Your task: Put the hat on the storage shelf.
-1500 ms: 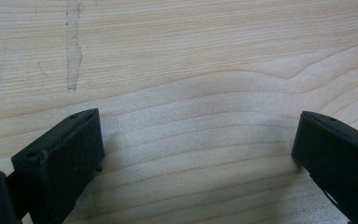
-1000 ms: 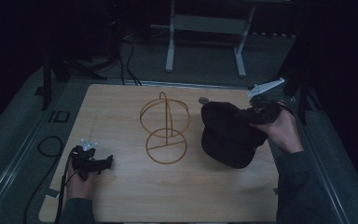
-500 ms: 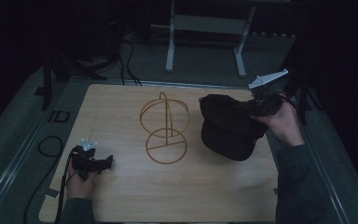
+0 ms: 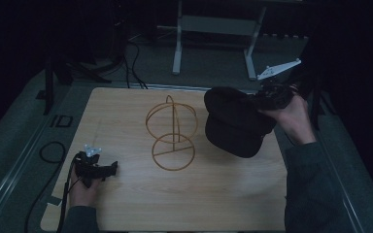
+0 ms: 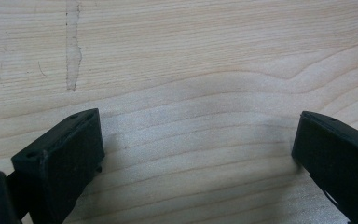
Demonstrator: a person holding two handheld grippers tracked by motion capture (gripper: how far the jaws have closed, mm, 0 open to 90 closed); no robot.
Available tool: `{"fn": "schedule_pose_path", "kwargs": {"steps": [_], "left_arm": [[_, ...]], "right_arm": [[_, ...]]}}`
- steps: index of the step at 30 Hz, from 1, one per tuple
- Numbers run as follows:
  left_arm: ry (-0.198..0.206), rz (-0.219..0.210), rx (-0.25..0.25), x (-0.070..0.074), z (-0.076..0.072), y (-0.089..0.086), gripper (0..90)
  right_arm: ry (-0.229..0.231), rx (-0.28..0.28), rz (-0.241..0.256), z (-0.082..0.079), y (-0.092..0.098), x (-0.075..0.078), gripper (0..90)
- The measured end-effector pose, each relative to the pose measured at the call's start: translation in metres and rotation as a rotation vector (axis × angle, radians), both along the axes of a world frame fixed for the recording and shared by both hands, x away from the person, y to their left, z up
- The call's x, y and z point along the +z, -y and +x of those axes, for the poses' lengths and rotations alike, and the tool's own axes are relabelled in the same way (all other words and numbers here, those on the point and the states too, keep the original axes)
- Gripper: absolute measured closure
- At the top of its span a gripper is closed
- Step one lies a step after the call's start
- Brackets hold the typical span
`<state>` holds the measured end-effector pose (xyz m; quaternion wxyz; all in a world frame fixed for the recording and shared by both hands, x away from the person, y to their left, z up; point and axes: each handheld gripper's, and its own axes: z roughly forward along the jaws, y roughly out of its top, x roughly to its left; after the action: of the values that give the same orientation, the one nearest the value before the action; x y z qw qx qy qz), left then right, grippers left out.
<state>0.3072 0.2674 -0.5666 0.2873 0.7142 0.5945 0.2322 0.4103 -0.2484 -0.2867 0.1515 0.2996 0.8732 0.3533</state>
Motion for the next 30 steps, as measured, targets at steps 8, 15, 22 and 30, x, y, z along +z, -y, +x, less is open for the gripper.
{"fn": "schedule_pose_path", "kwargs": {"steps": [8, 15, 22, 30], "left_arm": [[0.0, 0.0, 0.0, 0.0, 0.0, 0.0, 1.8], [-0.002, 0.0, -0.001, 0.0, 0.0, 0.0, 1.9], [-0.001, 0.0, 0.0, 0.0, 0.0, 0.0, 1.8], [0.0, 0.0, 0.0, 0.0, 0.0, 0.0, 1.8]], "right_arm": [[0.035, 0.012, 0.01, 0.001, -0.009, 0.021, 81.5], [0.046, 0.027, 0.013, 0.001, -0.018, 0.028, 81.4], [0.057, 0.049, 0.009, 0.002, -0.029, 0.035, 81.4], [0.07, 0.081, 0.005, 0.001, -0.04, 0.046, 81.4]]}}
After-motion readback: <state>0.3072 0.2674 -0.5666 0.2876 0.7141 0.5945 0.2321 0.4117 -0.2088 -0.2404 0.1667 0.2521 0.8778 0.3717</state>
